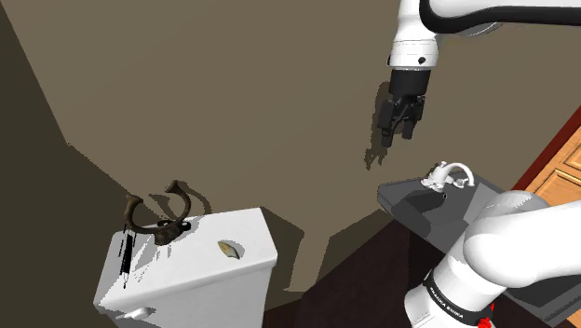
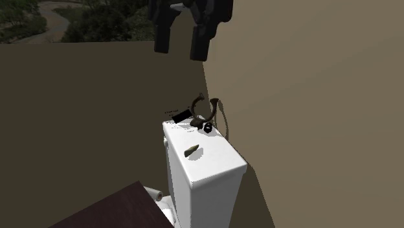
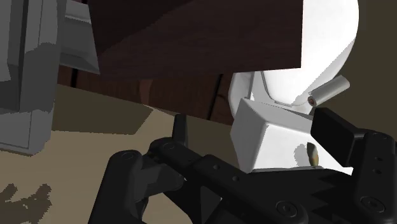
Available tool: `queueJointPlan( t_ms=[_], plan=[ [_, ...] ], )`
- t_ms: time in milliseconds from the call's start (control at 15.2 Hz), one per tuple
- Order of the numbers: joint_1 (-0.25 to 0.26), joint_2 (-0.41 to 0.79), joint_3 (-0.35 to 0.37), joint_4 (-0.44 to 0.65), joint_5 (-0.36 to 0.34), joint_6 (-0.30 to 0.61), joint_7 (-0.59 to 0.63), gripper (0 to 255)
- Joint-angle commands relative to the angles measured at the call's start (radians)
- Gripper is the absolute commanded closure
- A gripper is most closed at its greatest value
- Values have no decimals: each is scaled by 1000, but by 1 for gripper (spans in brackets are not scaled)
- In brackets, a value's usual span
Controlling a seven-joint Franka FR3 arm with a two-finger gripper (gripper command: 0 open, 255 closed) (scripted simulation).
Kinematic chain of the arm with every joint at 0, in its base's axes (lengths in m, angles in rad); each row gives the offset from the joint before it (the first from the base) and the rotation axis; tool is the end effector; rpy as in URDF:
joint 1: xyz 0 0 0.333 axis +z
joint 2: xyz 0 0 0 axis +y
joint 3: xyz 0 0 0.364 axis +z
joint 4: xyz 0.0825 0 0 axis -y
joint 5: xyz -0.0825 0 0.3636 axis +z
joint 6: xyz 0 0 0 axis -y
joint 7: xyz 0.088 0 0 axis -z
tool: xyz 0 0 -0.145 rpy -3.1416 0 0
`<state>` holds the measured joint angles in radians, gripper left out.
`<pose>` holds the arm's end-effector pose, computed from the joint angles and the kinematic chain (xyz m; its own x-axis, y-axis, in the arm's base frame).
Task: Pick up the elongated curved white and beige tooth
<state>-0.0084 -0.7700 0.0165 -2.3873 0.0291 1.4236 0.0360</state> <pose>0.2313 0.0079 0.5580 0.9807 -0.0306 -0.1930 -0.0332 -0.9994 -0.0106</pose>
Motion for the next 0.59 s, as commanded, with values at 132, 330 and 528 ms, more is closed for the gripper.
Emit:
queueJointPlan(
  t_ms=[132, 330, 528],
  plan=[
    [12, 17, 23, -42, 18, 72, 16, 0],
    [30, 55, 59, -96, 43, 182, 39, 0],
    [49, 109, 96, -137, 66, 295, 61, 0]
  ],
)
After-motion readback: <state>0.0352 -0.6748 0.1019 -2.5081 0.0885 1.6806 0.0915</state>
